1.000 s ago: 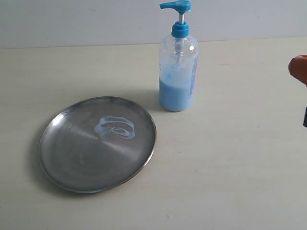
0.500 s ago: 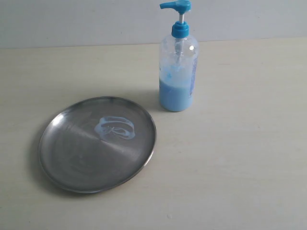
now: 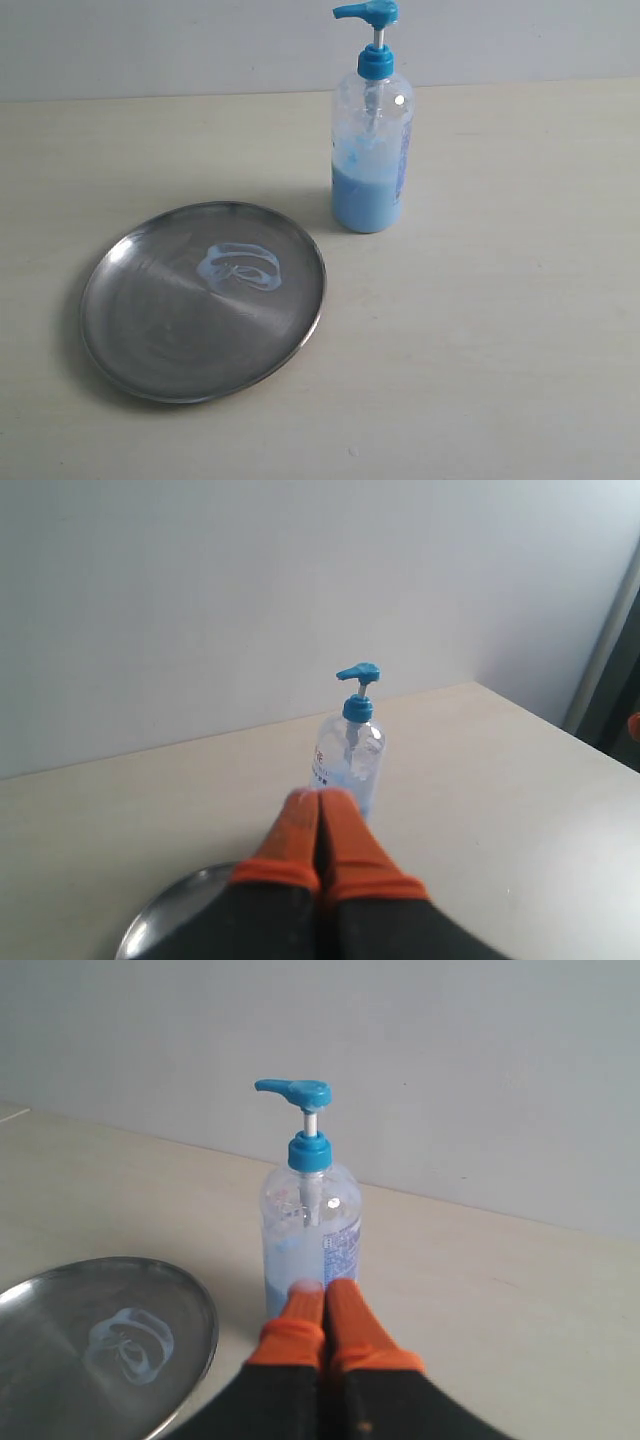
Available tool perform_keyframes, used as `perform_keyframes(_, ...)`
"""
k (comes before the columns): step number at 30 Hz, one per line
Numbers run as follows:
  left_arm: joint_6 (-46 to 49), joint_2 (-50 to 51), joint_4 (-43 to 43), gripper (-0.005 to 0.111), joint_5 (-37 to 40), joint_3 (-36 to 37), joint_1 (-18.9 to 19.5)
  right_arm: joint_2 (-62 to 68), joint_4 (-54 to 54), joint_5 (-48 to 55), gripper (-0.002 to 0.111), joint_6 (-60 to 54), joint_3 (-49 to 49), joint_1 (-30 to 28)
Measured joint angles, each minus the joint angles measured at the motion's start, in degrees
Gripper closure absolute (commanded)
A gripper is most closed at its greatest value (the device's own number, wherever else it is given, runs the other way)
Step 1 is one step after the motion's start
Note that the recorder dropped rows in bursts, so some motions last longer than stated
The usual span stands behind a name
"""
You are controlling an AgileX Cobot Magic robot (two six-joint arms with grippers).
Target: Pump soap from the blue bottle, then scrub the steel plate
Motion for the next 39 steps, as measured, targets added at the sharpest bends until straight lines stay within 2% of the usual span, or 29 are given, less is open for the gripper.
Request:
perform_keyframes(17,0.00,0.00,1.14,0.107,0.00,0.00,0.19,0.00,0.00,0.29,0.108,0.00,0.00,0.00)
perform_keyframes(21,0.00,-0.97,1.36,0.107,-0.21,0.15,3.06,0.00,0.00,0.29,0.108,0.00,0.00,0.00)
perform_keyframes(24,0.00,-3.46,1.36,0.107,-3.46,3.80,6.81,0.00,0.00,0.29,0.108,0.00,0.00,0.00)
perform_keyframes(28,0.00,-6.22,1.36,0.107,-9.46,9.92,9.69,0.00,0.00,0.29,0.108,0.00,0.00,0.00)
perform_keyframes(39,0.00,-11.26,2.60,0.107,-20.76,25.12,10.48,0.00,0.00,0.29,0.108,0.00,0.00,0.00)
